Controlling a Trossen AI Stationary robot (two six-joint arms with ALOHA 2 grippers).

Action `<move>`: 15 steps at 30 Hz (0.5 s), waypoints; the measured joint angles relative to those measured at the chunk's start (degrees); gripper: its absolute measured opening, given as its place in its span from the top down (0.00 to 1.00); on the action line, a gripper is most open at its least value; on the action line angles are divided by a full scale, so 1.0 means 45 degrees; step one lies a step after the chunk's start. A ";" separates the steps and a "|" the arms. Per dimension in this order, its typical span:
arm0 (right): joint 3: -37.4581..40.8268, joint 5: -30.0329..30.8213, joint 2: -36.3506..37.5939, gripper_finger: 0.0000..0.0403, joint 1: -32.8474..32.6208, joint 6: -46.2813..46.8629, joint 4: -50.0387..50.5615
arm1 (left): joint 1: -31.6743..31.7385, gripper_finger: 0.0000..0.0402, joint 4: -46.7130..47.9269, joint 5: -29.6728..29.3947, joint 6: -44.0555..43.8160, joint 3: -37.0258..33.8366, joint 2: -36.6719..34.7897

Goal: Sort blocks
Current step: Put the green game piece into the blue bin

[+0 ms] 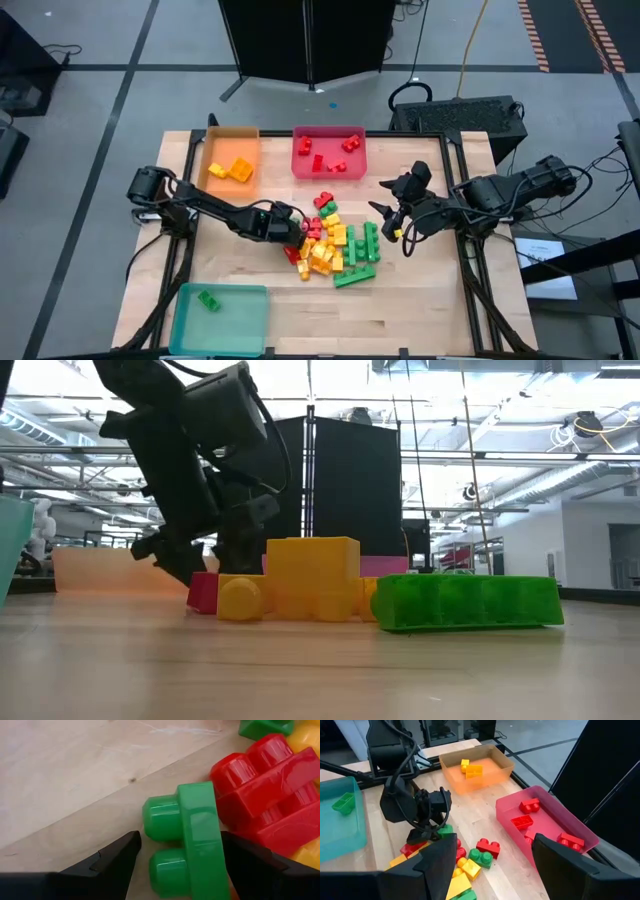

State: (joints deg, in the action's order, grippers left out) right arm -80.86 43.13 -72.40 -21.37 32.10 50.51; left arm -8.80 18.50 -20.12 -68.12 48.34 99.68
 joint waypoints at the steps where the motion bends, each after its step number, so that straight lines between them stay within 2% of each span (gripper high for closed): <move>1: 0.0000 0.0003 0.0000 0.38 0.0000 0.0005 0.0073 | 0.0007 0.31 -0.0008 0.0020 -0.0005 -0.0003 0.0023; 4: 0.0000 0.0000 0.0000 0.38 0.0000 0.0029 0.0284 | 0.0010 0.37 0.0058 0.0024 -0.0001 -0.0017 -0.0002; 9: 0.0000 0.0018 0.0000 0.38 0.0000 0.0034 0.0285 | 0.0019 0.59 0.0022 0.0204 0.0247 -0.0039 -0.0151; 15: 0.0000 0.0063 0.0000 0.38 0.0000 0.0044 0.0284 | -0.0136 0.59 -0.0050 0.0695 0.0399 -0.0072 -0.0536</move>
State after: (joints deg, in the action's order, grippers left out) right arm -80.86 43.42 -72.40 -21.37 32.29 51.79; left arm -9.41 18.28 -16.99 -66.33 48.01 97.27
